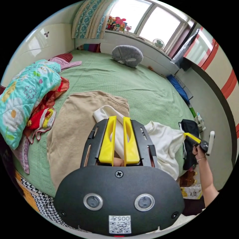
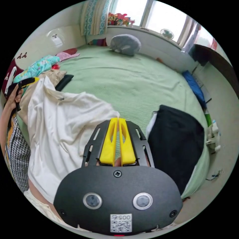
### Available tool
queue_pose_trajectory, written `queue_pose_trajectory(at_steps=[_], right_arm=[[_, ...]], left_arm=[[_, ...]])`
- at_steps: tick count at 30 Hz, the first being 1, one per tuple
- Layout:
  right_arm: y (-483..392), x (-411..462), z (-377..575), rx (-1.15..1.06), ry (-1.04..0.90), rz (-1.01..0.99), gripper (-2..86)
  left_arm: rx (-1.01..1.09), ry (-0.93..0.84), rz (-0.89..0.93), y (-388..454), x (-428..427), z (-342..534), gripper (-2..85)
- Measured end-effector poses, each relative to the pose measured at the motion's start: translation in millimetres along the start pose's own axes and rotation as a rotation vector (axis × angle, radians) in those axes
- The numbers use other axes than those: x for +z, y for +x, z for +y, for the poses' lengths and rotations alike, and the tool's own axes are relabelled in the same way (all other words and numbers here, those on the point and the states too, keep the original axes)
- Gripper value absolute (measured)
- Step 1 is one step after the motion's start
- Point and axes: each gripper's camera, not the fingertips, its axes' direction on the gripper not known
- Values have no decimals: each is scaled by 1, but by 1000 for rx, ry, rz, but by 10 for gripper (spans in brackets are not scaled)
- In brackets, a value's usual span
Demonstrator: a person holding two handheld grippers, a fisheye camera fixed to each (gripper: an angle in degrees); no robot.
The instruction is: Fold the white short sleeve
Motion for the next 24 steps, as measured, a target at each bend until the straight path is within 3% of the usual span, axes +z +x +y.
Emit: queue_pose_trajectory(at_steps=[5,10,13,16,20,24], right_arm=[[65,-32,-39,81,9,143,-15],[95,-11,-53,193,-56,145,-9],[88,28,-46,224,-200,127,10],[67,37,-33,187,-158,195,50],[30,43,-32,73,-127,16,103],[-6,63,-48,4,-134,-31,122]], left_arm=[[23,-23,-6,4,9,0,63],[44,-81,21,17,31,5,73],[61,-150,7,26,50,10,81],[97,-193,15,34,62,14,94],[153,-201,15,51,74,15,107],[193,-243,-51,72,94,14,118]])
